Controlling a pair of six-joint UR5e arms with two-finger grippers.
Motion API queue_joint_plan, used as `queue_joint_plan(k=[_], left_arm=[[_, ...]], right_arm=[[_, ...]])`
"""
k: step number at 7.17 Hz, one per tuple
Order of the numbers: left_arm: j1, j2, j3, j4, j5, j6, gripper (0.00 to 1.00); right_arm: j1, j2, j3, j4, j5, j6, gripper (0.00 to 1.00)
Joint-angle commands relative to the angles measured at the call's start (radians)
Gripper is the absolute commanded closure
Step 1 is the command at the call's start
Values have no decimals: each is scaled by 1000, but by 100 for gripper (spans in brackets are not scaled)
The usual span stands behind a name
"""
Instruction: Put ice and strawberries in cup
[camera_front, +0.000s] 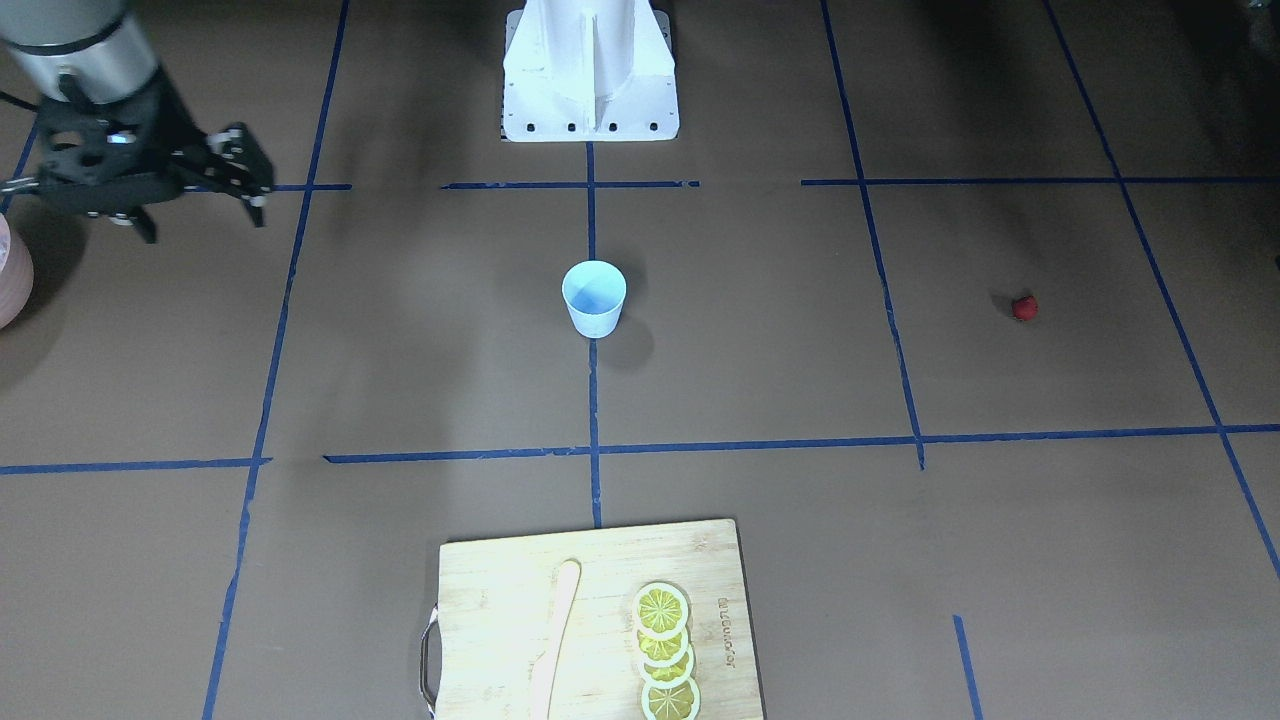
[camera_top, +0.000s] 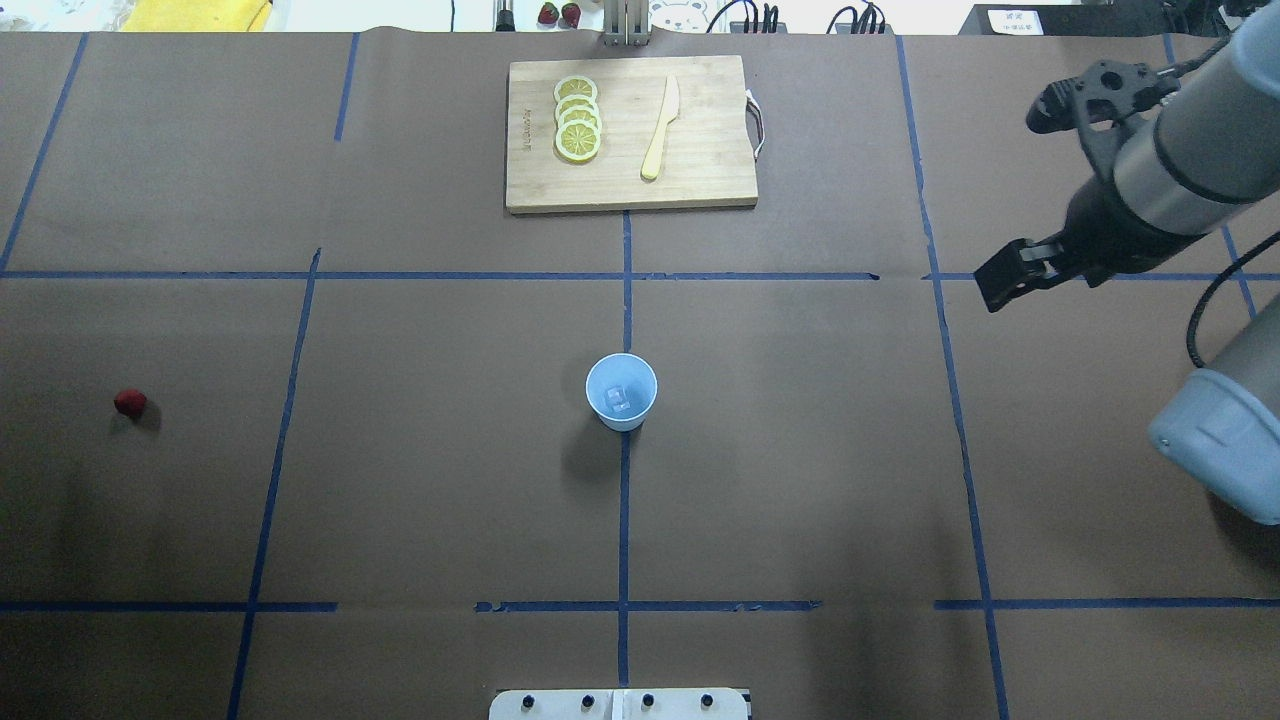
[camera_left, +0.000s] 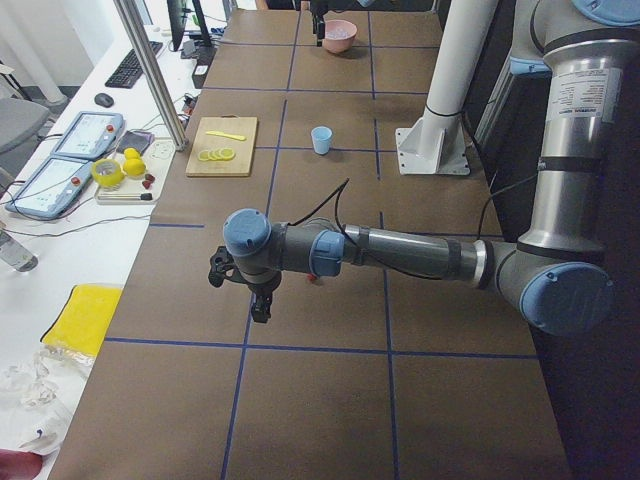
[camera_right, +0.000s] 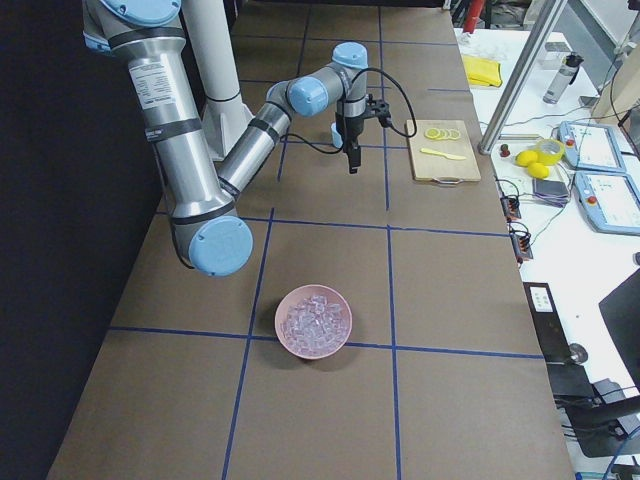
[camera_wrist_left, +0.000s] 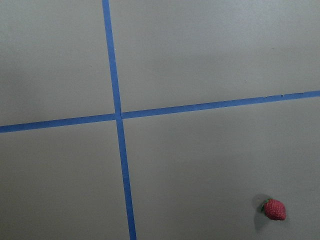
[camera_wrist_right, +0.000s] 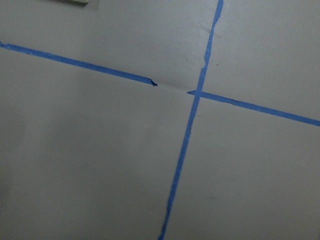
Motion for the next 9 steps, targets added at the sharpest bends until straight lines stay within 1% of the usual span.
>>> queue_joint_plan(k=[1,2,3,6,7,8,9], left_arm=[[0,2,-1,0,0,0,0],[0,2,-2,-1,-2,0,0],[0,3,-7,-1,0,0,0],[-2,3,-11,0,0,0,0],[0,8,-25,2,0,0,0],[0,8,-27,2,0,0,0],[0,8,-27,2,1,0,0]], right_arm=[[144,-210,6,162,107,-221,0],[184,-308,-4,249,106,-307,0],[225,-356,-26,282,108,-412,1],[316,-442,-79,282,106,-649,1],[335,-461,-92,291,106,-665,1],[350,-506,-129,384,108,-668,1],[352,-534,-186,520,112,-661,1]])
